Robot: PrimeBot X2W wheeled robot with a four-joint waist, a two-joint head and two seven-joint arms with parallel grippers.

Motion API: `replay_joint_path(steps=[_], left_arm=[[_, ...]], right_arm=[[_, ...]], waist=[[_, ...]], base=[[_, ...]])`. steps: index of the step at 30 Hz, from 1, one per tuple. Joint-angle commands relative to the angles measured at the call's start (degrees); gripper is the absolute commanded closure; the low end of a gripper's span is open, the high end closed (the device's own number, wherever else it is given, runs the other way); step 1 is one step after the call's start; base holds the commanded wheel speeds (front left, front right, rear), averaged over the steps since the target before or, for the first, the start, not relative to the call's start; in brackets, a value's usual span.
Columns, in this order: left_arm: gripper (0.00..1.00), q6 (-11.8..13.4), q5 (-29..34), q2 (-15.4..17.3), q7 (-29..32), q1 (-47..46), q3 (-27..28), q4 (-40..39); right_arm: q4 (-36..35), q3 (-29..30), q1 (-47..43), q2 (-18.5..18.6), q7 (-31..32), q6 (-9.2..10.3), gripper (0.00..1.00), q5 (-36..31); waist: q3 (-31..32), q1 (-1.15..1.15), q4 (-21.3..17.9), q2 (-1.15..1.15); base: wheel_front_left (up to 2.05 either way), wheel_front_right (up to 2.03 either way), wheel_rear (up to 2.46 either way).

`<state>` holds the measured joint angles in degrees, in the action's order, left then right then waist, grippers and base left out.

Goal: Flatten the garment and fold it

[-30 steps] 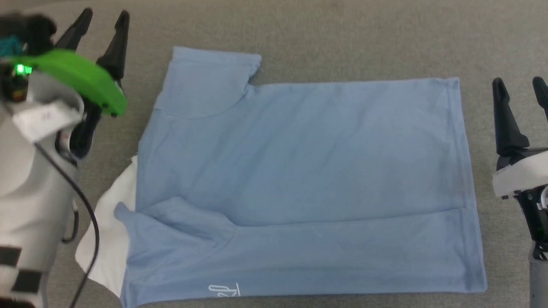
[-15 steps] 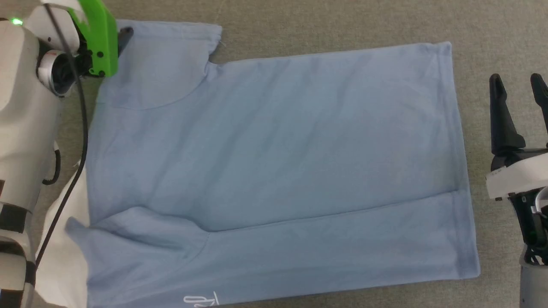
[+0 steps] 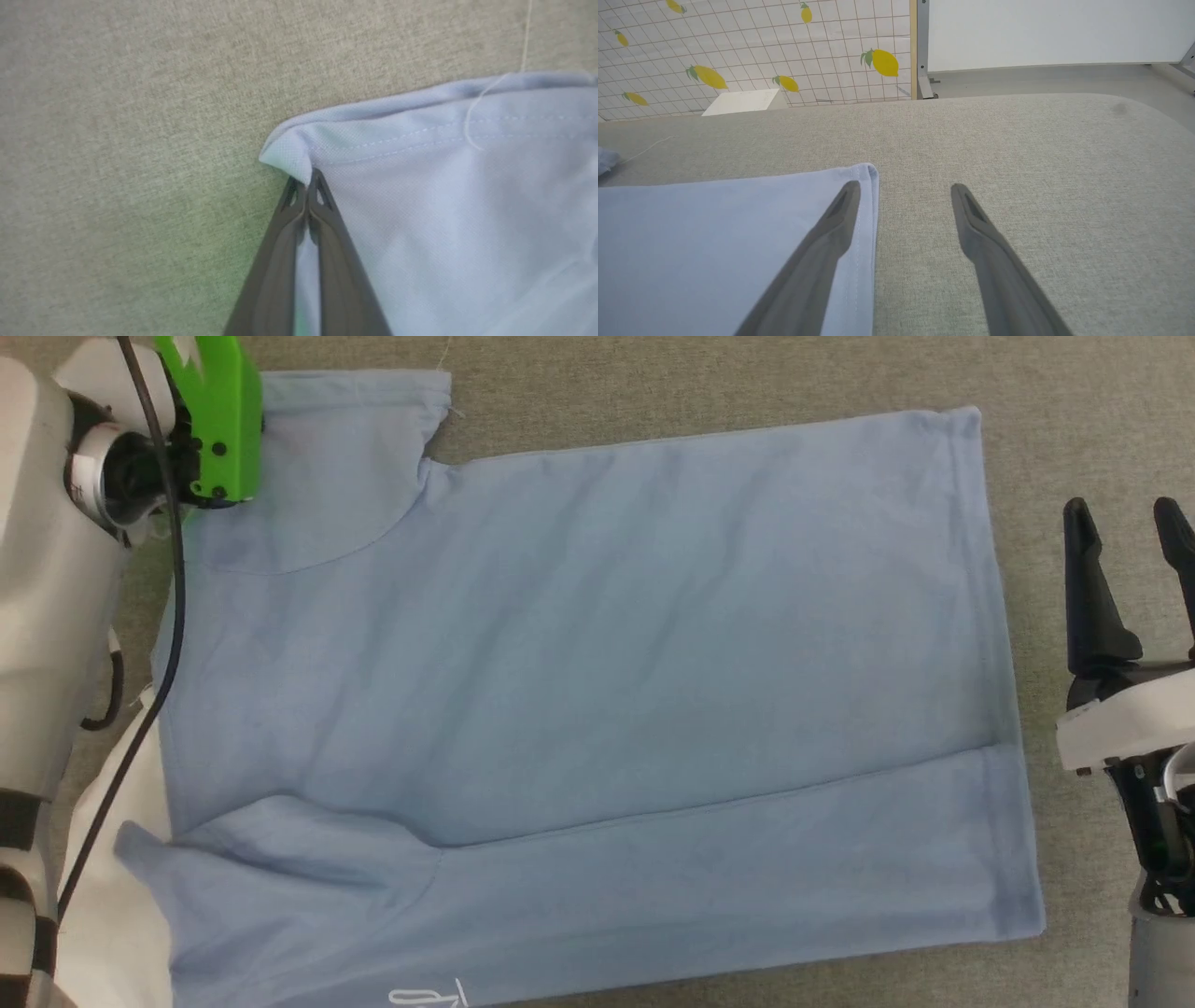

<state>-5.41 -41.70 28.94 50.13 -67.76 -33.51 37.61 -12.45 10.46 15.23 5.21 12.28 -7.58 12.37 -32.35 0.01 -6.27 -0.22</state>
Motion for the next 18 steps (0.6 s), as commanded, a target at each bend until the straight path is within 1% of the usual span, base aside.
replay_joint_path(steps=[1,3,5,9,14,16,18], left_arm=[[1.00,0.30,-0.39,-0.08,-0.19,2.94,-0.26,0.35],[1.00,0.39,-1.20,-0.22,-1.24,3.23,0.52,-0.75],[1.00,0.50,-2.10,-0.42,-2.22,3.40,1.39,-1.88],[1.00,0.55,-3.49,-0.32,-3.05,3.38,2.67,-4.20],[1.00,0.71,-4.19,0.99,-2.66,3.00,3.50,-8.14],[1.00,0.80,-4.29,1.34,-2.49,2.94,3.61,-9.49],[1.00,0.84,-4.46,1.61,-2.36,2.89,3.72,-10.74]], right_arm=[[-0.44,0.05,0.78,0.29,0.46,0.09,0.00,-0.68],[-0.53,-0.12,1.81,1.01,1.64,0.09,0.00,-0.89],[-0.59,-0.36,3.83,2.18,4.19,0.09,0.00,-1.14],[0.35,-2.36,9.25,4.94,12.87,0.09,0.00,-1.05],[4.92,-6.32,18.12,9.08,31.53,0.09,0.00,-1.96],[6.50,-8.01,20.79,9.88,38.37,0.09,0.00,-2.56],[7.50,-10.23,23.18,11.05,43.64,0.09,0.00,-3.80]], waist=[[0.42,-0.01,0.48,0.22],[0.81,-0.01,0.90,0.22],[1.20,-0.01,1.40,0.22],[1.15,-0.01,2.10,0.22],[-0.24,-0.01,3.38,0.22],[-0.73,-0.01,4.01,0.22],[-1.26,-0.01,4.53,0.22]], base=[[0.00,0.00,0.00],[0.00,0.00,0.00],[0.00,0.00,0.00],[0.00,0.00,0.00],[0.00,0.00,0.00],[0.00,0.00,0.00],[0.00,0.00,0.00]])
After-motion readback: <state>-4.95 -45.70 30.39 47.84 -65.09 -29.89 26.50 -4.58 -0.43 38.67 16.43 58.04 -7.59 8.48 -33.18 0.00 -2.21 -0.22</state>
